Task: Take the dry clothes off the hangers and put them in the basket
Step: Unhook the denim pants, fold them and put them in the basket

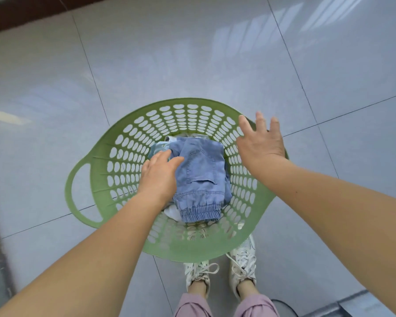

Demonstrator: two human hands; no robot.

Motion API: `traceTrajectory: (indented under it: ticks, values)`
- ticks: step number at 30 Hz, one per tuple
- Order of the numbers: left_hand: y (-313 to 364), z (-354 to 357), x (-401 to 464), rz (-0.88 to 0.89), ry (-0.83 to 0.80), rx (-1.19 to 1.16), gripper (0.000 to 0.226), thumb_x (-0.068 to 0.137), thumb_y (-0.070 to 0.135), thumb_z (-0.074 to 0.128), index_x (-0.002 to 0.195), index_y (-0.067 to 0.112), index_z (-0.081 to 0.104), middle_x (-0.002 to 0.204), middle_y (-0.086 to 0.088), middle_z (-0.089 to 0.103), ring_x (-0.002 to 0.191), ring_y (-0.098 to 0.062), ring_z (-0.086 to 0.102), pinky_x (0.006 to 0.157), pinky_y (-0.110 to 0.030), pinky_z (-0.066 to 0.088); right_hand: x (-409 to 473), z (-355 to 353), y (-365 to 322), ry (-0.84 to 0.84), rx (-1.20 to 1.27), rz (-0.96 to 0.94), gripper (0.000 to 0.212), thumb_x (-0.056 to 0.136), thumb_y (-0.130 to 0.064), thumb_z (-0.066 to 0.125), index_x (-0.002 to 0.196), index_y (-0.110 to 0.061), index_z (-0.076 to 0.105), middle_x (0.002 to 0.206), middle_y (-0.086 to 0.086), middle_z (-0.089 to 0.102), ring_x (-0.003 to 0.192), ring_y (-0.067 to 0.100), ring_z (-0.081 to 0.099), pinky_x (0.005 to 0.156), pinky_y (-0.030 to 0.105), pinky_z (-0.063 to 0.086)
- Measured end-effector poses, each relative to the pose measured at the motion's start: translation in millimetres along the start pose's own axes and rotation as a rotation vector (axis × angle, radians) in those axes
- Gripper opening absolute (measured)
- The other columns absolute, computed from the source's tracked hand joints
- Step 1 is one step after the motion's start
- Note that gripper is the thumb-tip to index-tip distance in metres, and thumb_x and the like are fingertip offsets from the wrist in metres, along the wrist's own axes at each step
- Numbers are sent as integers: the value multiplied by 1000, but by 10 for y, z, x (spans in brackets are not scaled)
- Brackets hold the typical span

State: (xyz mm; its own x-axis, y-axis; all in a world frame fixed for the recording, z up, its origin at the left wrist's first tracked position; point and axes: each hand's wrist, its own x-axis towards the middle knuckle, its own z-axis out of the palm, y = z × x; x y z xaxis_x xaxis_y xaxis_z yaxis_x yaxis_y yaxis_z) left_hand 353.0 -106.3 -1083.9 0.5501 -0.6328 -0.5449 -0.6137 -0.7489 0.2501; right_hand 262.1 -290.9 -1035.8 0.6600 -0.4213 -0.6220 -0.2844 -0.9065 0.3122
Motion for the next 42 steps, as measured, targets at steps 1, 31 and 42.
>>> traceTrajectory:
  ticks: [1, 31, 42]
  values:
    - [37, -34, -2, 11, -13, -3, 60, 89, 4, 48, 141, 28, 33, 151, -3, 24, 141, -22, 17, 114, -39, 17, -1, -31, 16, -22, 26, 15, 33, 89, -10, 48, 121, -19, 53, 156, 6, -1, 135, 39, 20, 96, 48, 32]
    - [2743, -481, 1210, 126, -122, 20, 53, 91, 18, 51, 141, 24, 35, 142, -1, 38, 135, -20, 28, 111, -37, 25, 607, 622, 2985, -33, 674, 413, 38, 84, 14, 41, 118, -2, 52, 129, 19, 33, 53, 19, 30, 64, 28, 38]
    - [3980, -1354, 1092, 235, -74, -39, 50, 91, 13, 52, 138, 24, 40, 141, 0, 45, 129, -19, 41, 107, -37, 34, -121, 231, 3962, 47, 804, 246, 40, 91, -8, 45, 130, -16, 48, 132, 10, 39, 117, 30, 46, 89, 36, 42]
